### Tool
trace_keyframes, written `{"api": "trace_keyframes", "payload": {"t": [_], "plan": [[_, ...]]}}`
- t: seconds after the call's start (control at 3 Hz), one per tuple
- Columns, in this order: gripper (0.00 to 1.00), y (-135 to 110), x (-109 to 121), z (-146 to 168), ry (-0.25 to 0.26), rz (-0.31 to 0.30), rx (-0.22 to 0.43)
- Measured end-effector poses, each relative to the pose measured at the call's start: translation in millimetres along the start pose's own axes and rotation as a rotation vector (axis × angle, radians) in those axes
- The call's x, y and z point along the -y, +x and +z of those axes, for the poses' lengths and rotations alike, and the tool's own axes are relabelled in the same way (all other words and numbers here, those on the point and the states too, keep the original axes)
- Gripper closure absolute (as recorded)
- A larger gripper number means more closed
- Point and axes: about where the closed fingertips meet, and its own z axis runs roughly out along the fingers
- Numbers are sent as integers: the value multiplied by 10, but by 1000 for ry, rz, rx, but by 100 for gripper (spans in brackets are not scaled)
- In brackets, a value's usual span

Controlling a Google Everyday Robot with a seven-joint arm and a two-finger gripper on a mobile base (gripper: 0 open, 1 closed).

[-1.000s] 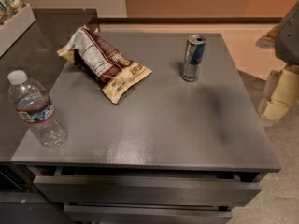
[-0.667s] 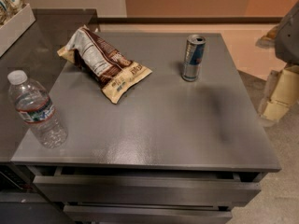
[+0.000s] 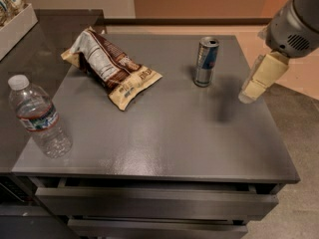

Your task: Move redbull can near brown chip bag

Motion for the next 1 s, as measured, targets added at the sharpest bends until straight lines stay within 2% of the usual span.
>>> {"api": "trace_keyframes", "payload": {"t": [0.33,0.67,1.0], "plan": [[0,-1,-4,-2,-1,-1,0],[0,0,69,184,-15,17,13],[0,-55,229,417,-11,69,60]]}}
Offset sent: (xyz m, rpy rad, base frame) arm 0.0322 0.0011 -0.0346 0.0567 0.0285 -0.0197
